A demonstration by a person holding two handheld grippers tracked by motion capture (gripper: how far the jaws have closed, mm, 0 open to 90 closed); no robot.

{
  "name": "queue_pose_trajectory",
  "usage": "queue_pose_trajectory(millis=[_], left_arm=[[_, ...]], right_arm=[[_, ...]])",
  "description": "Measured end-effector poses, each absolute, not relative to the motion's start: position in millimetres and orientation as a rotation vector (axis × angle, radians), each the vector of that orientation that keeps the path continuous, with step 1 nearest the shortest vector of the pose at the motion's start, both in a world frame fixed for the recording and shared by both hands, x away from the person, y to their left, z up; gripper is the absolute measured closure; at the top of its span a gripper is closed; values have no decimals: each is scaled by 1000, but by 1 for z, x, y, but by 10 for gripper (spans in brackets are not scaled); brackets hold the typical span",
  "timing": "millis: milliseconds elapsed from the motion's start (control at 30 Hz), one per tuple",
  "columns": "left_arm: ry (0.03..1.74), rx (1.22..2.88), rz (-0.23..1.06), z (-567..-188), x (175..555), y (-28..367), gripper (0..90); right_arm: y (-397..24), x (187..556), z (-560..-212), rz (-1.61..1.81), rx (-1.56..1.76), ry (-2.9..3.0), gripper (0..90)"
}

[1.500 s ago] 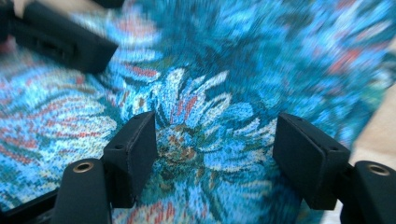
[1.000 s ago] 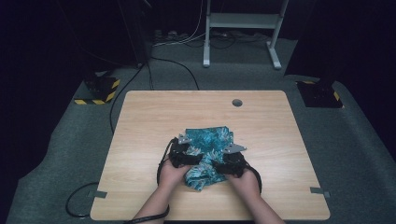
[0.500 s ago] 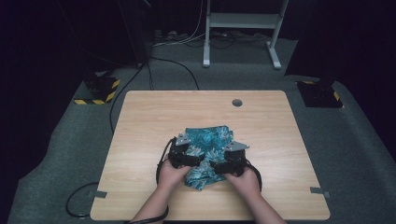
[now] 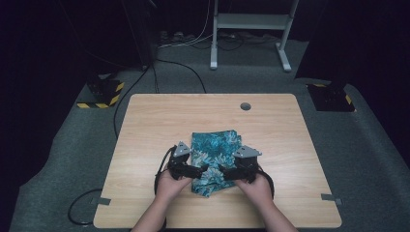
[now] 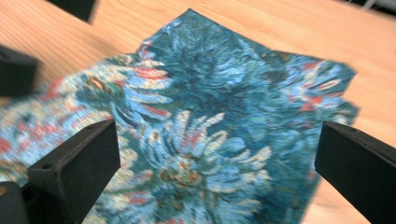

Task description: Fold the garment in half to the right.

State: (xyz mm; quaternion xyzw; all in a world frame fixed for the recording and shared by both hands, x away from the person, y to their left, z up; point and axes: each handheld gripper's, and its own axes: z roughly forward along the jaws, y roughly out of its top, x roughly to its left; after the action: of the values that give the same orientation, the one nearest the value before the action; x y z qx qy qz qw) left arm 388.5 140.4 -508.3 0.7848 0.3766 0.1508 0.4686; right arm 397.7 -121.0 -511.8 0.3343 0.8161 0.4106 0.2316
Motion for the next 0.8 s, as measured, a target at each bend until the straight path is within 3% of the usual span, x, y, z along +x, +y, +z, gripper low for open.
queue_pose_trajectory(millis=[800], left_arm=[[962, 1887, 419, -517, 333, 197, 3]], right_arm=[[-163, 375, -512, 1183, 996, 2177, 0]])
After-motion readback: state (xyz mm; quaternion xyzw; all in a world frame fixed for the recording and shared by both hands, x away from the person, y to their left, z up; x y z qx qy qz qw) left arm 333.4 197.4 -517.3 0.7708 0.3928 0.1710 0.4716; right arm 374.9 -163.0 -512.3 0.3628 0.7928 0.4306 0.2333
